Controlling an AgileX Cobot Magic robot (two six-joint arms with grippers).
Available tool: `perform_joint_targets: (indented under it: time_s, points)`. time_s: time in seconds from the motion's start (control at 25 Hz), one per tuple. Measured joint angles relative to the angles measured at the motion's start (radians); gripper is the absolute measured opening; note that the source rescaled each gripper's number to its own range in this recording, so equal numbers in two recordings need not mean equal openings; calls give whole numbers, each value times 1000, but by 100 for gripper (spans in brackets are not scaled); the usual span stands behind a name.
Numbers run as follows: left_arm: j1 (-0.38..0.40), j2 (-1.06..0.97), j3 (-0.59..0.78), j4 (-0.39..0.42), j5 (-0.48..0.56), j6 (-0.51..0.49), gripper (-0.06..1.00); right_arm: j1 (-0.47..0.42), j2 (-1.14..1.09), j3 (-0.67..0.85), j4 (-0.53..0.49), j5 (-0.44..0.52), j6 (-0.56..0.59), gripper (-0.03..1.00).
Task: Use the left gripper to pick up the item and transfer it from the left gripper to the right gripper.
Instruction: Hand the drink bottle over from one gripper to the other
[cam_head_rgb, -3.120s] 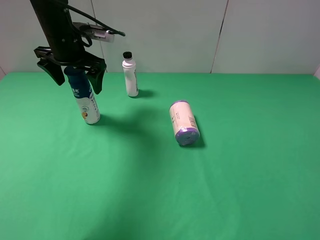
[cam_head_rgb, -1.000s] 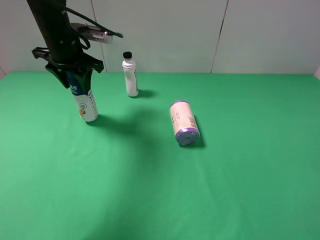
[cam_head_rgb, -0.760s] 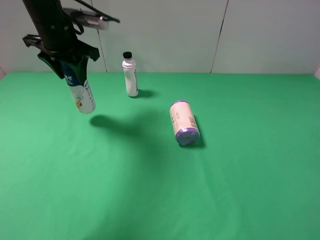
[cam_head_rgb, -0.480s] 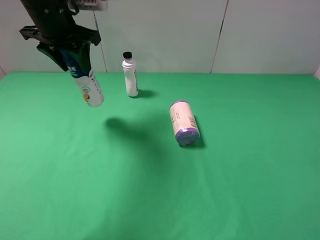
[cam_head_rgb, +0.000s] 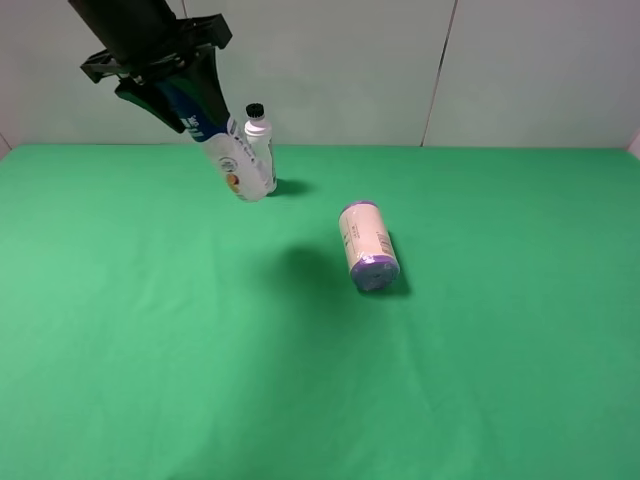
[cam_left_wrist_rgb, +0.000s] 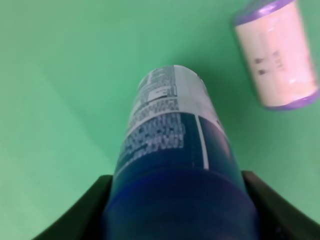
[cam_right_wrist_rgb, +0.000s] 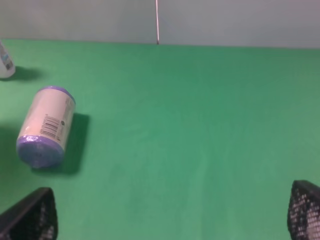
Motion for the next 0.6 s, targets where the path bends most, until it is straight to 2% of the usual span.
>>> perform_joint_targets:
  time_s: [0.2, 0.6]
  points:
    - [-27, 0, 0, -39, -42, 16, 1, 0, 0, 0, 0, 0, 0, 100]
    - [-136, 0, 0, -68, -87, 22, 1, 0, 0, 0, 0, 0, 0, 100]
